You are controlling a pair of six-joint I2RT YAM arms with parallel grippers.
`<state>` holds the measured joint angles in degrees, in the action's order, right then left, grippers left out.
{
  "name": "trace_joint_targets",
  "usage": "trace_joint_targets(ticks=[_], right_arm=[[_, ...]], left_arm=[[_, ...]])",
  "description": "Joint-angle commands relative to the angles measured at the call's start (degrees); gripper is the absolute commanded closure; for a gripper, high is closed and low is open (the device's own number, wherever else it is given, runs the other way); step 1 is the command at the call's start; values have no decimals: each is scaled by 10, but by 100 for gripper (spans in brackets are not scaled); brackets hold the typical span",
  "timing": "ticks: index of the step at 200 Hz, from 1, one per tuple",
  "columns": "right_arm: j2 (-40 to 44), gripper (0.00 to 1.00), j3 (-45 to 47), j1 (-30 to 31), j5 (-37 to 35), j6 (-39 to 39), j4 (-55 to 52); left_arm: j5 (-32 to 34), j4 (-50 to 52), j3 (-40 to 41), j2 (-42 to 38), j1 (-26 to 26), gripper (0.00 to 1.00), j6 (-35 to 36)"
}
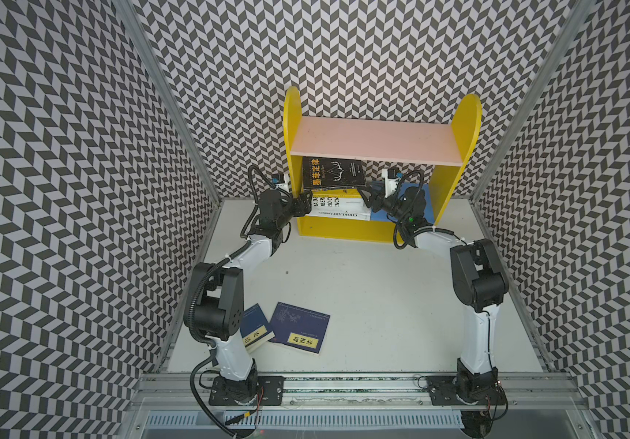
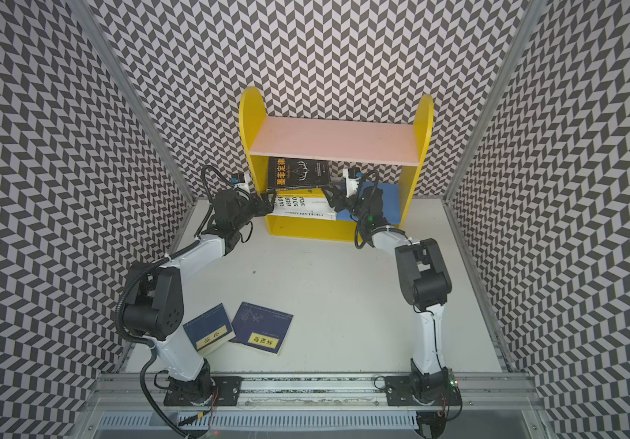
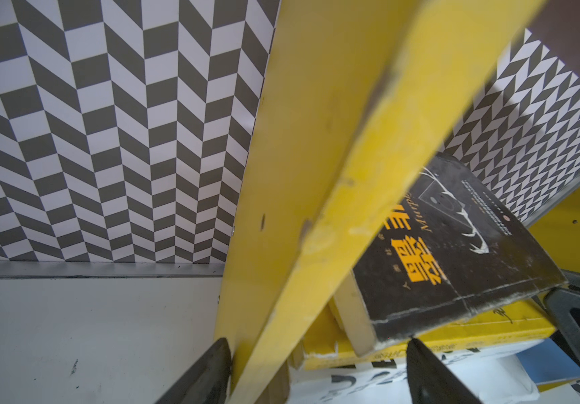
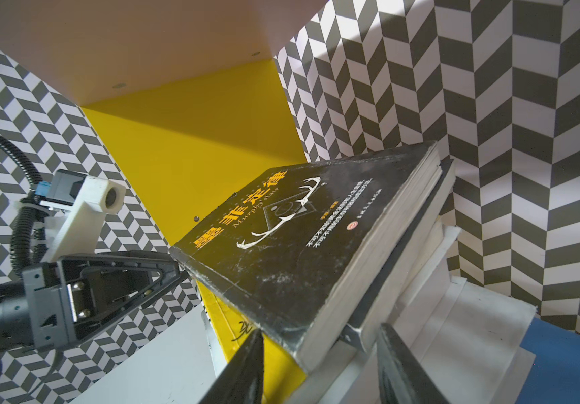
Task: Stacking books/files
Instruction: Move the book to the bookshelf.
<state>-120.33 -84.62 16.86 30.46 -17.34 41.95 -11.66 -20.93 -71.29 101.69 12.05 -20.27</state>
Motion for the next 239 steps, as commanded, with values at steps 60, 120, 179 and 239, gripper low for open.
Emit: trace_joint_targets(ticks=[60, 120, 179, 239], right_arm=[[-1, 62, -32, 30, 5, 34, -9], [29, 66, -11, 41, -20, 58, -17], [41, 68, -2, 41, -32, 63, -16], [51, 73, -6, 42, -26, 70, -23]], left_arm=[[-18, -15, -32, 16, 4, 24, -11], [-10, -19, -45, 24, 2, 32, -21], [0, -18, -62, 36, 2, 50, -42], [2, -23, -72, 49, 2, 58, -48]])
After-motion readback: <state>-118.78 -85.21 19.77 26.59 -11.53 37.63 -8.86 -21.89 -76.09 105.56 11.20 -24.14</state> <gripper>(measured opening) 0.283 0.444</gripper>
